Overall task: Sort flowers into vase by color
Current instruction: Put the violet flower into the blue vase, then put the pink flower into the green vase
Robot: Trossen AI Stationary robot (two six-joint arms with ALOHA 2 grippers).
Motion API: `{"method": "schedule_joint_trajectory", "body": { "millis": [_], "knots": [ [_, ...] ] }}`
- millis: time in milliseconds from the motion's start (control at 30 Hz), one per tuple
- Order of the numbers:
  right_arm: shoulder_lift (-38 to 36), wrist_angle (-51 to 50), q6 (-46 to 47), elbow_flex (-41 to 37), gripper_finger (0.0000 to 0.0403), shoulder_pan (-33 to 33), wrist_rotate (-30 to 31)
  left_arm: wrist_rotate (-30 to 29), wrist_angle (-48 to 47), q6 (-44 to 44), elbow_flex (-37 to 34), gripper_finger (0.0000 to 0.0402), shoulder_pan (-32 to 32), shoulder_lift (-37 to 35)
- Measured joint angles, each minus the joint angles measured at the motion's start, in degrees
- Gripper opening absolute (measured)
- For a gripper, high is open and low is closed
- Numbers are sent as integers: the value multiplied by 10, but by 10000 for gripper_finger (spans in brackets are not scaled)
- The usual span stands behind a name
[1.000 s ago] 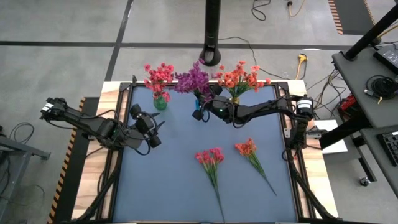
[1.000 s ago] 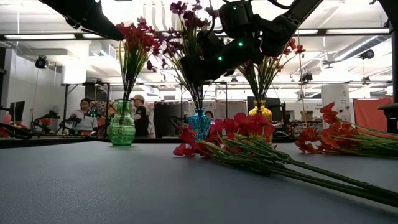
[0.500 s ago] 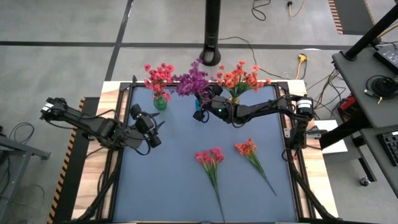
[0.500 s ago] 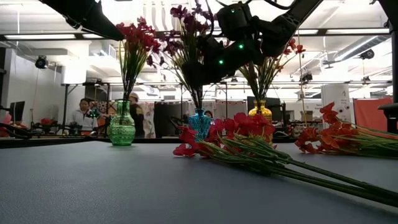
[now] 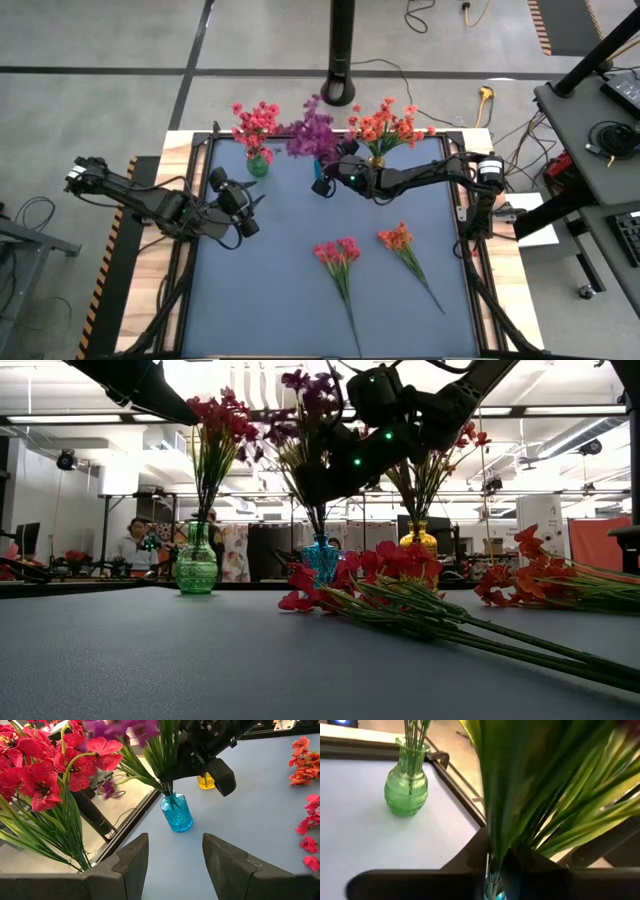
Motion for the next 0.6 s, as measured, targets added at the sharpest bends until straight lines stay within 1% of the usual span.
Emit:
{"method": "schedule_joint_trajectory", "body": {
  "millis": [100,233,367,467,600],
  "knots": [
    [-1,-30,16,10,56,0,1,0,0,0,0,171,0,0],
    [-1,-63,21,24,112,2,1,0,0,0,0,171,0,0],
    [-7,-99,22,38,160,14,20,0,0,0,0,171,0,0],
    [-18,-128,22,42,190,26,37,0,0,0,0,171,0,0],
    [-36,-170,36,46,217,39,47,0,-3,-2,0,171,0,0]
  ]
}}
